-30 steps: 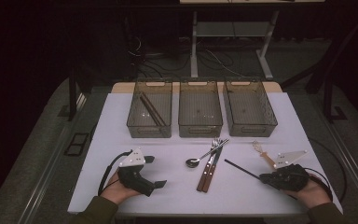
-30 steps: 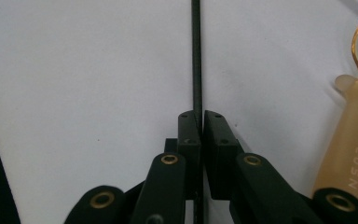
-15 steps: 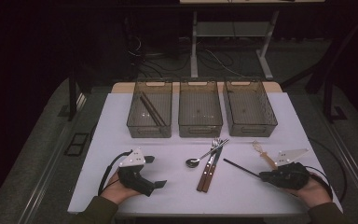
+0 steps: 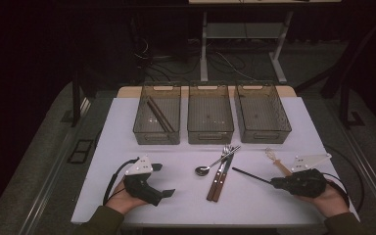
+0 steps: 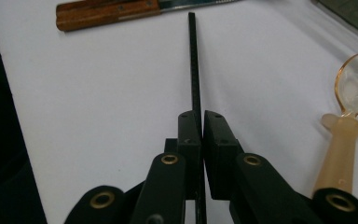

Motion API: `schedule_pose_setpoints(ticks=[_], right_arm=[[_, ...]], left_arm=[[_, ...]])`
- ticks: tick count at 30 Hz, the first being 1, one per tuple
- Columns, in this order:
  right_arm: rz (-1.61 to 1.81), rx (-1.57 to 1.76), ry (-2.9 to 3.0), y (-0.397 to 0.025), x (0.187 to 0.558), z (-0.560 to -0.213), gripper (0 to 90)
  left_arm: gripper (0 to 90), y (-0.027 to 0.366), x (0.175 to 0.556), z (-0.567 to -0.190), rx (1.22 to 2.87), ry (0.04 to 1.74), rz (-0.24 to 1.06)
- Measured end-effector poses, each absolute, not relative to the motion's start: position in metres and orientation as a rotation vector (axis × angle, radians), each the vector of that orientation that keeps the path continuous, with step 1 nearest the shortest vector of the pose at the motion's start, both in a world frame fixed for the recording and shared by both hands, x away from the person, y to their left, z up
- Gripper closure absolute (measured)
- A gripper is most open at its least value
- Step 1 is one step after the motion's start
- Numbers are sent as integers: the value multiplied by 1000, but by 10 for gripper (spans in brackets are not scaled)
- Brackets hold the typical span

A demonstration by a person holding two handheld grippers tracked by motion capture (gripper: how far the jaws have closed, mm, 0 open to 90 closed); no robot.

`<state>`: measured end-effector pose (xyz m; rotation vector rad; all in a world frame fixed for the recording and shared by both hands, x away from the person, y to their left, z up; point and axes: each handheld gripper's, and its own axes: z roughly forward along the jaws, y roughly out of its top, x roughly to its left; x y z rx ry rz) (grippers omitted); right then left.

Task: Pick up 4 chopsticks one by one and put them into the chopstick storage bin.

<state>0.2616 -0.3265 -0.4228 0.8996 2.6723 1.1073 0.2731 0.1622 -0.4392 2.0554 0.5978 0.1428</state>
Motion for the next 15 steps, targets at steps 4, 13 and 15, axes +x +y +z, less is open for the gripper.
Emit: schedule_pose_setpoints(ticks=[4,13,15], right_arm=[[1149,892,2652,-326,260,-417,854],[1203,884,2628,-323,263,-410,854],[1217,886,2623,-321,264,-409,854]], left_arm=[[0,162,273,-439,2056,597,143],[0,162,273,-439,2055,595,143],[0,162,273,-439,2057,595,142]])
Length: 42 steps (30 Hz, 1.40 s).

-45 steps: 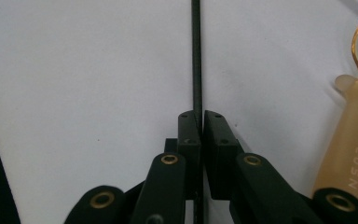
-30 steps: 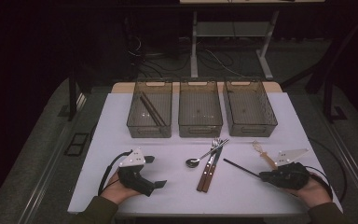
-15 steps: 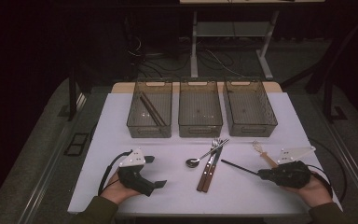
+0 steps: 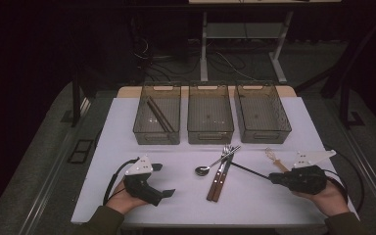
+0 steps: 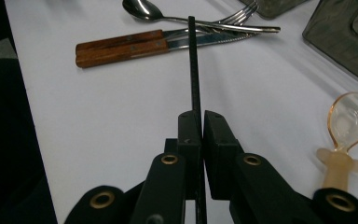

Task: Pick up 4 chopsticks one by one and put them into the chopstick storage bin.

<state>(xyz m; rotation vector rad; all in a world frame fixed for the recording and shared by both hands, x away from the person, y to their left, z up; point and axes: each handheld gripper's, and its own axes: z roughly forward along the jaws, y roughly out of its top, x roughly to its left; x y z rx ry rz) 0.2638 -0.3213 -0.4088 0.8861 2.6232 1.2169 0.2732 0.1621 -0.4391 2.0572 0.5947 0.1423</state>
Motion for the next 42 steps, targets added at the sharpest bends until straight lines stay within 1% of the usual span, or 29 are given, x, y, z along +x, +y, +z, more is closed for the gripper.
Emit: schedule_pose_setpoints(ticks=[19,42], right_arm=[[1321,894,2547,-301,282,-392,854],[1360,931,2497,-260,304,-382,853]], left_arm=[[0,161,275,-441,2049,618,146],[0,161,275,-440,2038,617,145]])
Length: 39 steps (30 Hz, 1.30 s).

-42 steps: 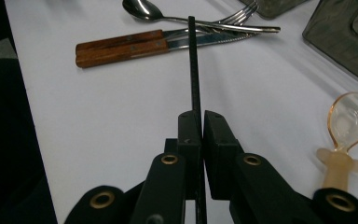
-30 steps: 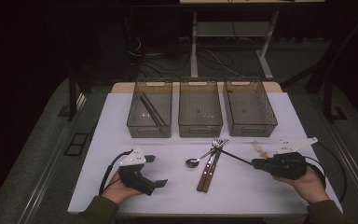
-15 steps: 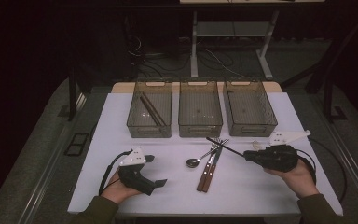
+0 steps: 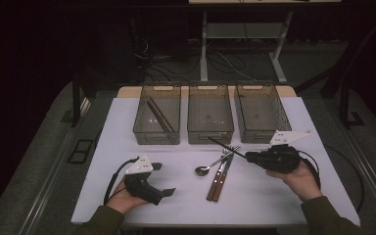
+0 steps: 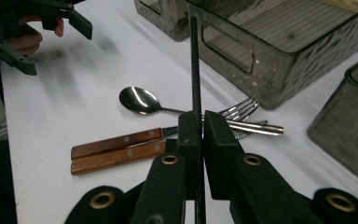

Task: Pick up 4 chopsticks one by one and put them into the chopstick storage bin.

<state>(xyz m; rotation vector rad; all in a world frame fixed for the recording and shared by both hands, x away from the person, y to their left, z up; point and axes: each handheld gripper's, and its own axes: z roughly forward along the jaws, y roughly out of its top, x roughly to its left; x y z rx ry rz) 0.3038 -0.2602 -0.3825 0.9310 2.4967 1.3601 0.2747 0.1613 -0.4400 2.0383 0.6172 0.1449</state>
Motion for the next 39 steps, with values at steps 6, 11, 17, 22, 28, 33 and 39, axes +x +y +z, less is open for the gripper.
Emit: schedule_pose_setpoints(ticks=[6,11,17,22,28,33,39], right_arm=[[1384,909,2495,-247,310,-378,853],[1387,896,2495,-233,317,-373,853],[1365,889,2506,-213,328,-371,853],[1354,908,2502,-199,338,-367,853],[1336,944,2489,-184,352,-361,853],[1319,966,2481,-169,363,-356,853],[1302,996,2466,-153,375,-353,854]], left_arm=[[0,161,274,-440,2038,616,144],[0,161,274,-440,2034,618,145],[0,162,275,-440,2032,621,151],[0,162,275,-440,2030,618,148],[0,162,275,-439,2039,607,152],[0,162,275,-439,2039,604,155],[0,162,275,-439,2039,607,148]])
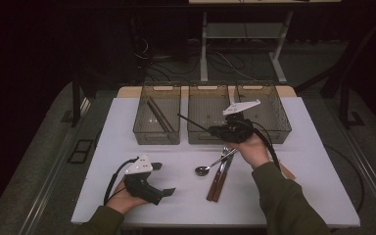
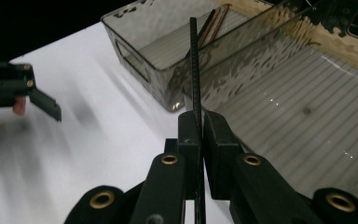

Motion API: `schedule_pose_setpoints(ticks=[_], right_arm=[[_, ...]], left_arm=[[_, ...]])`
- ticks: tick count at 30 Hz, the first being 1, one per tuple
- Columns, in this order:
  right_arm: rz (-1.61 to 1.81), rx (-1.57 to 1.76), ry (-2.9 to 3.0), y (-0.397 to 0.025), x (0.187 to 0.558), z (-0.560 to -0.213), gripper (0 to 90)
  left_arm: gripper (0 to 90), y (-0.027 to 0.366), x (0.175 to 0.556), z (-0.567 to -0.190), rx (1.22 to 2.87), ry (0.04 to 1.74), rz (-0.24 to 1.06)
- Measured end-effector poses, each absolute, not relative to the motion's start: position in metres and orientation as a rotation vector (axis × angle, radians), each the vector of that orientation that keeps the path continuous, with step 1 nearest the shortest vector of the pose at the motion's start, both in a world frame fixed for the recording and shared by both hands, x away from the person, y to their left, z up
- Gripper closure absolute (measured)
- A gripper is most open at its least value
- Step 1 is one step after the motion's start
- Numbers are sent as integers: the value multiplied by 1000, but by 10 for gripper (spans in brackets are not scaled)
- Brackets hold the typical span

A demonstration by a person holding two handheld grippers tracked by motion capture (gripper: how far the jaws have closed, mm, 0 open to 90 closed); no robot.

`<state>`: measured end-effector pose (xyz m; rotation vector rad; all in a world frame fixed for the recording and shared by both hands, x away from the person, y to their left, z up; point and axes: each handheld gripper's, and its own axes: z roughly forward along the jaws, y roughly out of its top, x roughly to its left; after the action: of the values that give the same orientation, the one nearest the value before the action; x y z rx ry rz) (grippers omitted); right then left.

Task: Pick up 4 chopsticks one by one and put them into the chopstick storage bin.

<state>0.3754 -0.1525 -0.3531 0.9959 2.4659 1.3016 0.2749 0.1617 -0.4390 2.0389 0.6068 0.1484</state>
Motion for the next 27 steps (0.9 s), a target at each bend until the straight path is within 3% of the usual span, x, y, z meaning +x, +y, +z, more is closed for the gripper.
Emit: schedule_pose_setpoints(ticks=[27], right_arm=[[1232,1092,2417,-60,446,-348,853]], left_arm=[[0,161,274,-437,2043,589,158]])
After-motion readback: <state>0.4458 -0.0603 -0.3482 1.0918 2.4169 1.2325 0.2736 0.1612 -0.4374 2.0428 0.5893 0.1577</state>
